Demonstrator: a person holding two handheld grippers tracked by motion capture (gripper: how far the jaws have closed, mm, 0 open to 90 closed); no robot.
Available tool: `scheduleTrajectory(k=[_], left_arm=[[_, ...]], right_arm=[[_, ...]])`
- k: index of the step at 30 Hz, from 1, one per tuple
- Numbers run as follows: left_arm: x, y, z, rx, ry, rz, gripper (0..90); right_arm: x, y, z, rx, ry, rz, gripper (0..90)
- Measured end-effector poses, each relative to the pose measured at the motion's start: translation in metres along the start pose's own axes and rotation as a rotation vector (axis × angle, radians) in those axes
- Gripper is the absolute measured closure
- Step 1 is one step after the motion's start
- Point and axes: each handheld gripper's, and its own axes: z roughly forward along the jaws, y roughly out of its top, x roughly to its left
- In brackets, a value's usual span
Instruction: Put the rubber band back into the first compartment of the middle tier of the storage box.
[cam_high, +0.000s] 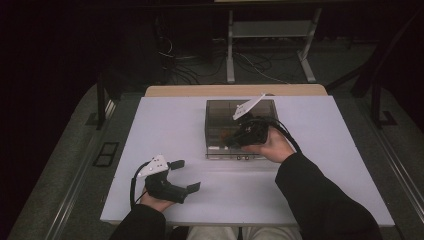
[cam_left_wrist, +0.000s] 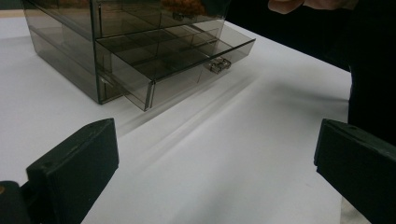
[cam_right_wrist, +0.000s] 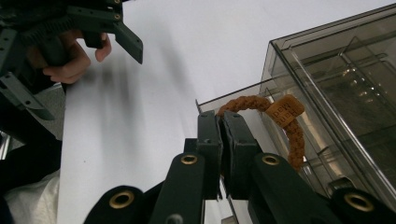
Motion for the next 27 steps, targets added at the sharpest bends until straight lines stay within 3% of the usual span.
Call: scheduleTrajectory(k=[27], left_arm=[[0.0, 0.0, 0.0, -0.001, -0.01, 0.001, 0.0]], right_arm=[[-0.009, -0.004, 0.038, 0.048, 0.018, 0.011, 85.3]])
